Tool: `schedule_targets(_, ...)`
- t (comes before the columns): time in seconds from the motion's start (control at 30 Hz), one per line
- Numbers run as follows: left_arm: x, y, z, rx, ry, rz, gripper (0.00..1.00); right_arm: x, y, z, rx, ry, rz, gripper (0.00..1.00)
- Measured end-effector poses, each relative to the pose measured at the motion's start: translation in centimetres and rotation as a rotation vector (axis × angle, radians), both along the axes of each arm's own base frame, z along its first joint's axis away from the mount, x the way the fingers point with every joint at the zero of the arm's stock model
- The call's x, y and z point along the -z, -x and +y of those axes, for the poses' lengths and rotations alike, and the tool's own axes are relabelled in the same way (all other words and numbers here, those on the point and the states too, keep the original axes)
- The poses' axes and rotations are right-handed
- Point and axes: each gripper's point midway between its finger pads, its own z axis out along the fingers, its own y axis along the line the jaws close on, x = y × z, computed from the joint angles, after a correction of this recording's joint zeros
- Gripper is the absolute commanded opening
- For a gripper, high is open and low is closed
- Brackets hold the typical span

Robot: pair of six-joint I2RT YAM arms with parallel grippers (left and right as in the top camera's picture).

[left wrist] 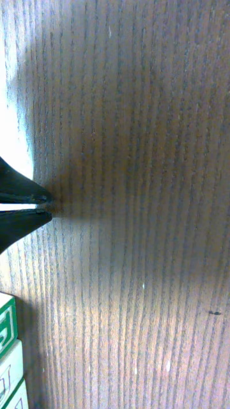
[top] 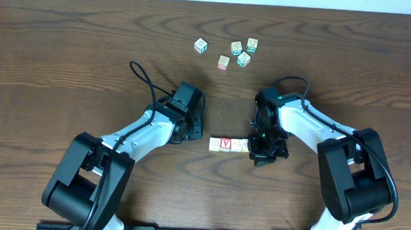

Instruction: Lift 5 blocks

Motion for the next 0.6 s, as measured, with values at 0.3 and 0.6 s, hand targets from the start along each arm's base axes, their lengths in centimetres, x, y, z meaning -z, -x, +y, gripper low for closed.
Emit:
schedule_targets(0.3, 0.0, 0.0, 0.1, -0.001, -0.007, 0.0, 0.08, -0.1, 1.1, -1.4, -0.013, 0.082, 0.034, 0.01)
schedule_targets(0.6, 0.0, 0.1, 0.3, 0.0, -0.016, -0.001, 0.08, -3.2, -0.4, -2.1, -0.036, 0.103, -0.146, 0.01)
